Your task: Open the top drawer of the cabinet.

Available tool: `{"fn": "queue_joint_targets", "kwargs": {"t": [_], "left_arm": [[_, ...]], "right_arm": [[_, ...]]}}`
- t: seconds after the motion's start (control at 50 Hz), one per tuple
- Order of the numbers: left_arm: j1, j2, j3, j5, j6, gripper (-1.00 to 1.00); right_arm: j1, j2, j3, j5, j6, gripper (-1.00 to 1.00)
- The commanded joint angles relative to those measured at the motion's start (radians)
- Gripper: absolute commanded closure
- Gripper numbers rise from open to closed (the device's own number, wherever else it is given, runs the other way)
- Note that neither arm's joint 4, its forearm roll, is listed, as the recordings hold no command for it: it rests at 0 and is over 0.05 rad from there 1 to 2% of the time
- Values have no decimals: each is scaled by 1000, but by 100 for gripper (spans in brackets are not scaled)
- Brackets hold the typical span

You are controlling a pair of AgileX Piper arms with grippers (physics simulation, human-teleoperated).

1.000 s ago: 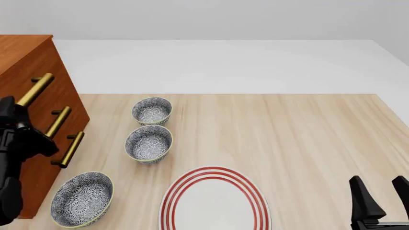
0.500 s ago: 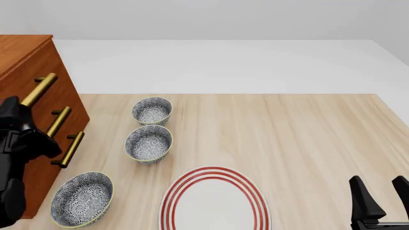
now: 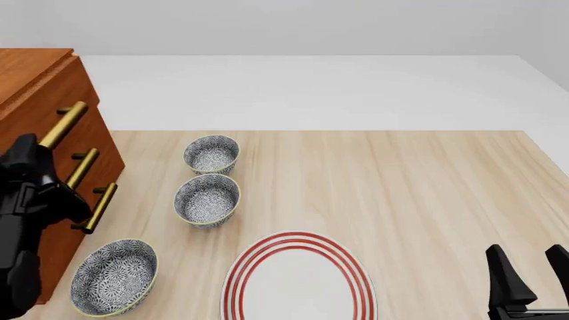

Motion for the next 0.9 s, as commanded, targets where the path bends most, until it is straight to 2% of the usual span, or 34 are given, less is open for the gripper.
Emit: {"fn": "queue_joint_targets", "kwargs": {"t": [0.02, 0.9], "left_arm": [[-22, 9, 33, 34, 23, 100], [-64, 4, 62, 25, 45, 100]], "right_arm": [[0, 0, 0, 0, 0, -100], [0, 0, 0, 0, 0, -100]]}}
